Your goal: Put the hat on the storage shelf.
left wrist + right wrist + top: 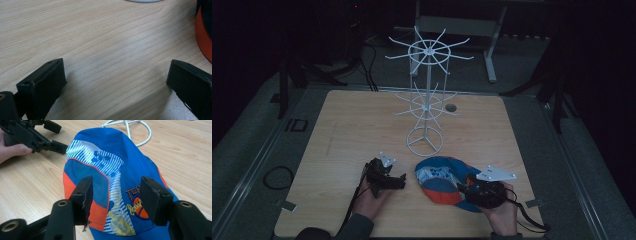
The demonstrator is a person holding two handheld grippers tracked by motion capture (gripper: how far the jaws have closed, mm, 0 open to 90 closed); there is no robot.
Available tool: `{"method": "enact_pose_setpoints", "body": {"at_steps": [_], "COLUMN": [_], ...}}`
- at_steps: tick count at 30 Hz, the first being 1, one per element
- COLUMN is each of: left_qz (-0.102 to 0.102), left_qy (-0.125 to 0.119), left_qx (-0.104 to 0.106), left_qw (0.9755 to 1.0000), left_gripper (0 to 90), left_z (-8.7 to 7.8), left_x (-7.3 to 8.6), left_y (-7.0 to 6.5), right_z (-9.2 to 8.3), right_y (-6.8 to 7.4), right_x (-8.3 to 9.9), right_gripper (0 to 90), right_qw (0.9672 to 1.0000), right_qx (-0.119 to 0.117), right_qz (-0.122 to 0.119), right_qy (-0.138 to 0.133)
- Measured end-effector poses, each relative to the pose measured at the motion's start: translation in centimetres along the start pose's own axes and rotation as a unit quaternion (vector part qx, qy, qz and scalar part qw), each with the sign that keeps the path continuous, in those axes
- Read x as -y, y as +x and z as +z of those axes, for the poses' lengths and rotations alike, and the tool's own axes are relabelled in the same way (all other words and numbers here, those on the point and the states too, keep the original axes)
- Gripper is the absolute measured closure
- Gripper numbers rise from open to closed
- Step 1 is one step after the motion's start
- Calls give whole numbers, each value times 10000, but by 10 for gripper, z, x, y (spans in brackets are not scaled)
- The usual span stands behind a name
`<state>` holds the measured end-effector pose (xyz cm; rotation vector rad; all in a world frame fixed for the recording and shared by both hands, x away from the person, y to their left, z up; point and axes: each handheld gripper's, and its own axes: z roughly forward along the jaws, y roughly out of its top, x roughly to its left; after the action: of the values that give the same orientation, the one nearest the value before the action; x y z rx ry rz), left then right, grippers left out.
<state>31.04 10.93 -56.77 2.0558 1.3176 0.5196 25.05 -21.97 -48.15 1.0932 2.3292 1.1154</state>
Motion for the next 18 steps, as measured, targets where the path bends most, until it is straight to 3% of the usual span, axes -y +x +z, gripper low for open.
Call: {"method": "enact_pose_setpoints", "body": {"at_steps": [8, 11, 18], "left_qz": [-2, -3, 1], "left_qy": [1, 1, 8], "left_qx": [0, 1, 3], "left_qw": [10000, 10000, 10000], "left_gripper": [26, 26, 26], "left_z": [0, 0, 0], "left_x": [0, 0, 0], "left_y": [0, 0, 0], "right_z": [-2, 1, 5], "right_y": [2, 2, 2], "right_x": [-10, -17, -34], "right_gripper": [444, 442, 443], "right_qw": [9996, 9987, 9962], "right_qx": [-66, -243, -324], "right_qz": [-178, -237, -564], "right_qy": [231, 369, 588]}}
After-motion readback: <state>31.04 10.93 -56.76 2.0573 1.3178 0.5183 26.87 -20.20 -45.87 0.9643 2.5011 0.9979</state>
